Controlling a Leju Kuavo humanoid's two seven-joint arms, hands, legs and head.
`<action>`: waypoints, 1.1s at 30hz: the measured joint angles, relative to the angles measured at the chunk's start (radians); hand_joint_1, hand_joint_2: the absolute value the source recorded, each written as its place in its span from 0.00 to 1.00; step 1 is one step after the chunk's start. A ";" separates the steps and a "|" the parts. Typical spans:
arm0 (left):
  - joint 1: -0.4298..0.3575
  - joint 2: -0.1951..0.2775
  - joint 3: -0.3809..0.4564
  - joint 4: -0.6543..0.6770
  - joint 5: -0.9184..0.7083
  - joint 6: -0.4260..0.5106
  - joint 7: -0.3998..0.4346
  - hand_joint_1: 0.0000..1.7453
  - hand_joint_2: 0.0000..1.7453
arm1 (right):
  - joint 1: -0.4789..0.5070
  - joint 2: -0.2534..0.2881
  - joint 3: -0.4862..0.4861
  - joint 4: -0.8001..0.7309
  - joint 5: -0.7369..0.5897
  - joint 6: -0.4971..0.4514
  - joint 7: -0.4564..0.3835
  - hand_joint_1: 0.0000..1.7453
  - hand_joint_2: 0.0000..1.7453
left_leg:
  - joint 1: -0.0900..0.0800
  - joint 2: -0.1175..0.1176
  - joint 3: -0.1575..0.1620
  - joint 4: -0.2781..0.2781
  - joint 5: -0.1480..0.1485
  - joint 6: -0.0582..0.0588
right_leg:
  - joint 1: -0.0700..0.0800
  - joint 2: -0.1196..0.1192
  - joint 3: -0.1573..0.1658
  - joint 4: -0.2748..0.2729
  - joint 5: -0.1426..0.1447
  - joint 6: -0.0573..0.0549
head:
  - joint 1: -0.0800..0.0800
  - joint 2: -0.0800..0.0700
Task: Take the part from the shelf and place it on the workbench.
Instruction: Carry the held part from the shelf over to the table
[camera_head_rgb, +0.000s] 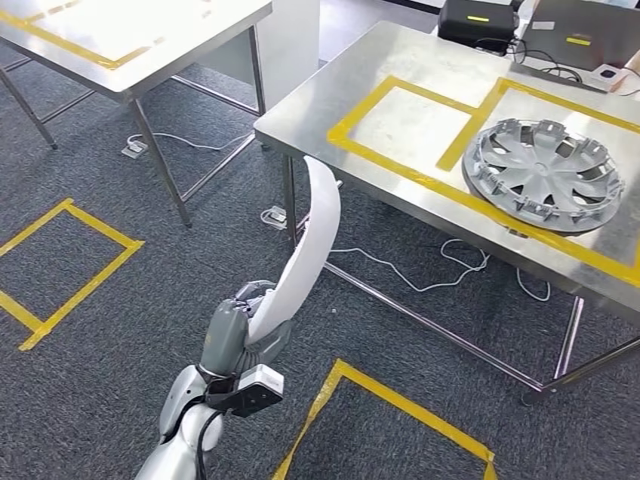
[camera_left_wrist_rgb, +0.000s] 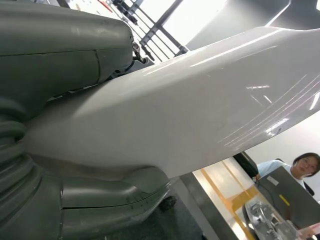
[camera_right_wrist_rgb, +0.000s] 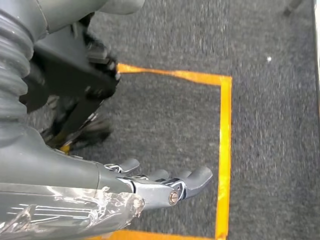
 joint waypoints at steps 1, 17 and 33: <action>0.000 0.000 0.000 0.000 0.000 0.000 0.000 1.00 1.00 | 0.001 0.000 0.000 0.000 0.000 0.000 0.000 0.00 1.00 | -0.001 -0.001 0.014 0.000 -0.011 -0.001 | 0.000 0.000 0.003 -0.050 0.037 -0.003 | 0.000 0.000; -0.001 0.002 0.003 -0.003 0.000 0.000 0.000 1.00 1.00 | 0.001 0.001 0.000 -0.001 0.001 -0.001 -0.001 0.00 1.00 | 0.004 0.001 -0.154 0.157 -0.047 -0.050 | 0.003 0.009 0.185 -0.247 0.126 -0.053 | -0.020 0.000; 0.001 -0.002 0.006 -0.003 -0.001 0.002 0.001 1.00 1.00 | 0.007 0.001 0.008 0.000 0.002 -0.002 -0.001 0.00 1.00 | 0.001 -0.001 0.035 -0.001 -0.033 -0.007 | 0.002 -0.004 -0.005 -0.111 0.083 -0.011 | -0.011 0.000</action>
